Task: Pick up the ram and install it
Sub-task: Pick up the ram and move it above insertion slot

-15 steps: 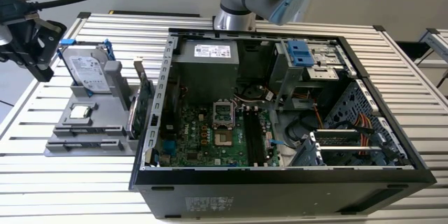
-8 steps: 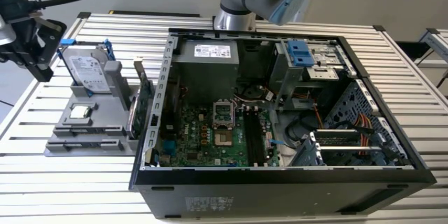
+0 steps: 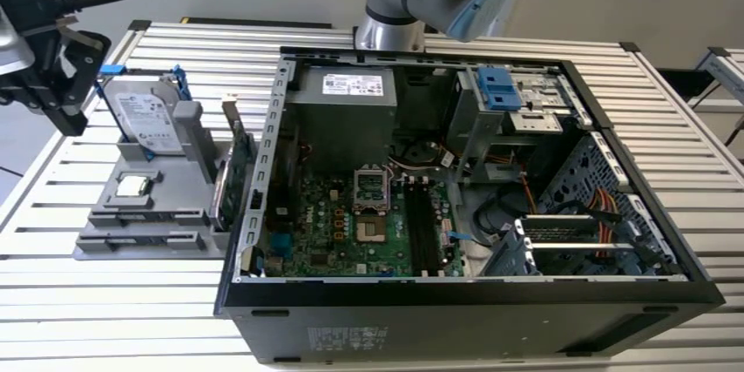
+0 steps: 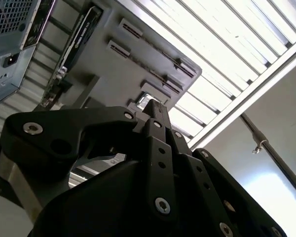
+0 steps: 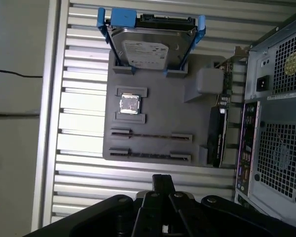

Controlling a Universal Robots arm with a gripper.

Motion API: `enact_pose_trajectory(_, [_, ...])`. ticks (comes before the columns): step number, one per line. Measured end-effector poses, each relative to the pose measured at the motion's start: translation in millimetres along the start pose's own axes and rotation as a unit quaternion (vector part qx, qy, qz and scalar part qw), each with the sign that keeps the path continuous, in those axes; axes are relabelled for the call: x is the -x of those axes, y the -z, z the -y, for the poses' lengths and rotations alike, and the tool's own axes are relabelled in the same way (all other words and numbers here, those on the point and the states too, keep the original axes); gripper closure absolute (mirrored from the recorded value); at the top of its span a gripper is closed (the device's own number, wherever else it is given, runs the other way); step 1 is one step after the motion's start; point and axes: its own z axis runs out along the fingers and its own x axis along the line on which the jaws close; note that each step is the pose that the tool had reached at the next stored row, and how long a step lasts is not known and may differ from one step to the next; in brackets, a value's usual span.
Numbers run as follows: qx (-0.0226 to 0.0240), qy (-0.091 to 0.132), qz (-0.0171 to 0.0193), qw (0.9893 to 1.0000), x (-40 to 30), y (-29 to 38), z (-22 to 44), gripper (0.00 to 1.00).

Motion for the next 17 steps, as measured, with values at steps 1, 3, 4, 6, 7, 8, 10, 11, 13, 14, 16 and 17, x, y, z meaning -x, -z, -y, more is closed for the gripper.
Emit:
enact_pose_trajectory(1, [0.0000, 0.004, -0.0002, 1.0000, 0.0, 0.0, 0.0, 1.00])
enact_pose_trajectory(3, [0.0001, 0.012, -0.0006, 0.9999, 0.0, 0.0, 0.0, 1.00])
enact_pose_trajectory(4, [0.0002, 0.016, -0.0008, 0.9999, 0.0, 0.0, 0.0, 1.00])
enact_pose_trajectory(6, [0.0003, 0.024, -0.0012, 0.9997, 0.0, 0.0, 0.0, 1.00])
enact_pose_trajectory(7, [0.0003, 0.027, -0.0013, 0.9996, 0.0, 0.0, 0.0, 1.00])
enact_pose_trajectory(8, [0.0004, 0.031, -0.0015, 0.9995, 0.0, 0.0, 0.0, 1.00])
enact_pose_trajectory(10, [0.0006, 0.047, -0.0023, 0.9989, 0.0, 0.0, 0.0, 1.00])
enact_pose_trajectory(11, [0.0006, 0.050, -0.0024, 0.9988, 0.0, 0.0, 0.0, 1.00])
enact_pose_trajectory(13, [0.0006, 0.054, -0.0027, 0.9985, 0.0, 0.0, 0.0, 1.00])
enact_pose_trajectory(14, [0.0006, 0.057, -0.0028, 0.9984, 0.0, 0.0, 0.0, 1.00])
enact_pose_trajectory(16, [0.0008, 0.064, -0.0031, 0.9980, 0.0, 0.0, 0.0, 1.00])
enact_pose_trajectory(17, [0.0008, 0.067, -0.0033, 0.9977, 0.0, 0.0, 0.0, 1.00])
